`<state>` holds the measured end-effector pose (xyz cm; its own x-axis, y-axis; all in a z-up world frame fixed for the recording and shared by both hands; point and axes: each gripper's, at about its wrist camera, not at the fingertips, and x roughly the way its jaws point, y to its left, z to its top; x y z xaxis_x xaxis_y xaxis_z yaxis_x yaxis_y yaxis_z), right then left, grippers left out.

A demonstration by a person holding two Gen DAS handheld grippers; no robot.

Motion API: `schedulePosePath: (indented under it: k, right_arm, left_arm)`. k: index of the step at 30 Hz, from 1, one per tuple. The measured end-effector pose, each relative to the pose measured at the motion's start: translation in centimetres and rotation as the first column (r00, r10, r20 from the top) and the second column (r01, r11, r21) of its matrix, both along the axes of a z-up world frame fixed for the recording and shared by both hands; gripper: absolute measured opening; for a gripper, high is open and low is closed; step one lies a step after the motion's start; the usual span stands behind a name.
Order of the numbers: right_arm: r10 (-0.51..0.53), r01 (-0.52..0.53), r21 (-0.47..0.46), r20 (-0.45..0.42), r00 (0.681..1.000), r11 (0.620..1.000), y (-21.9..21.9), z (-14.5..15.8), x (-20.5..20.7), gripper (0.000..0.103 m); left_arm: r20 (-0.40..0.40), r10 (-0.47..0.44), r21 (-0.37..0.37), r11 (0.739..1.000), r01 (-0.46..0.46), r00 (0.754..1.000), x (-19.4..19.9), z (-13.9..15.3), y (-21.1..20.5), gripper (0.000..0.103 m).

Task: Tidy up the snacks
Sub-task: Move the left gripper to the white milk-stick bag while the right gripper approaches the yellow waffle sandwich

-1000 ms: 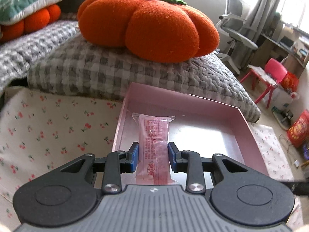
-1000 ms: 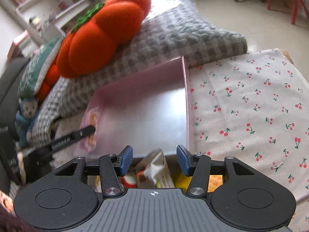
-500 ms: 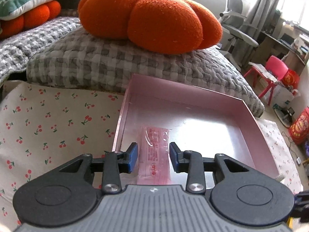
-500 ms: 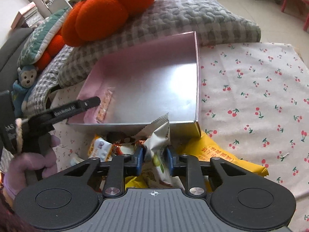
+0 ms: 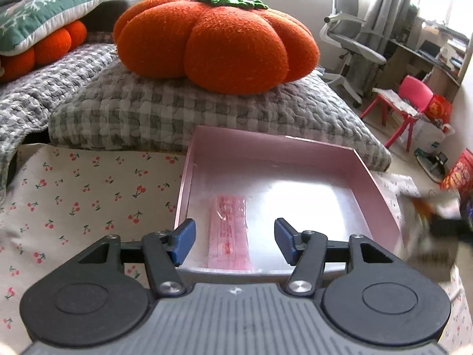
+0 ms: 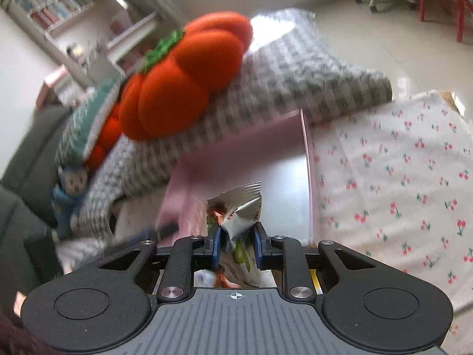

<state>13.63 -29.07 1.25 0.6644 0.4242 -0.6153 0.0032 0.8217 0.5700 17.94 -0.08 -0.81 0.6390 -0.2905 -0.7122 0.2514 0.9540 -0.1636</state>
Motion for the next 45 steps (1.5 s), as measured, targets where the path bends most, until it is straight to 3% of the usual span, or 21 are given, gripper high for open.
schedulePosePath:
  k: [10,19,22,24,27,32,40,45]
  right_arm:
    - [-0.115,0.116,0.082,-0.02,0.993,0.99,-0.7,-4.1,3.4,0.017]
    - [-0.094,0.094,0.039,-0.009,0.996,0.995,0.0,-3.8,2.7,0.021]
    - [-0.078,0.078,0.008,-0.014,0.997,0.997,0.5,-3.1,1.9,0.034]
    - [-0.077,0.077,-0.013,-0.016,0.997,0.997,0.7,-2.7,1.1,0.051]
    - [-0.085,0.084,-0.039,-0.024,0.996,0.996,1.0,-1.8,-0.3,0.068]
    - [-0.092,0.088,-0.106,-0.027,0.995,0.99,1.4,-0.4,-2.7,0.083]
    - [-0.082,0.078,-0.194,-0.014,0.997,0.978,2.2,-0.6,-6.3,0.091]
    - [-0.069,0.063,-0.265,-0.015,0.997,0.962,2.8,-2.2,-7.5,0.091]
  left_arm:
    - [-0.063,0.033,0.072,0.997,-0.028,0.997,-2.6,0.4,0.2,0.075]
    - [-0.127,0.042,0.066,0.997,-0.034,0.991,-4.1,0.8,0.0,0.087]
    - [-0.134,0.047,0.073,0.997,-0.038,0.99,-4.6,0.7,0.0,0.09]
    - [-0.139,0.057,0.071,0.996,-0.047,0.989,-5.2,0.6,0.2,0.092]
    - [-0.151,0.07,0.066,0.996,-0.061,0.986,-5.9,0.5,0.6,0.094]
    - [-0.179,0.11,0.06,0.993,-0.1,0.978,-6.8,0.4,1.9,0.098]
    - [-0.281,0.208,-0.012,0.975,-0.22,0.937,-7.9,-0.6,4.4,0.098]
    - [-0.287,0.197,-0.071,0.972,-0.226,0.937,-7.8,-1.2,4.6,0.098]
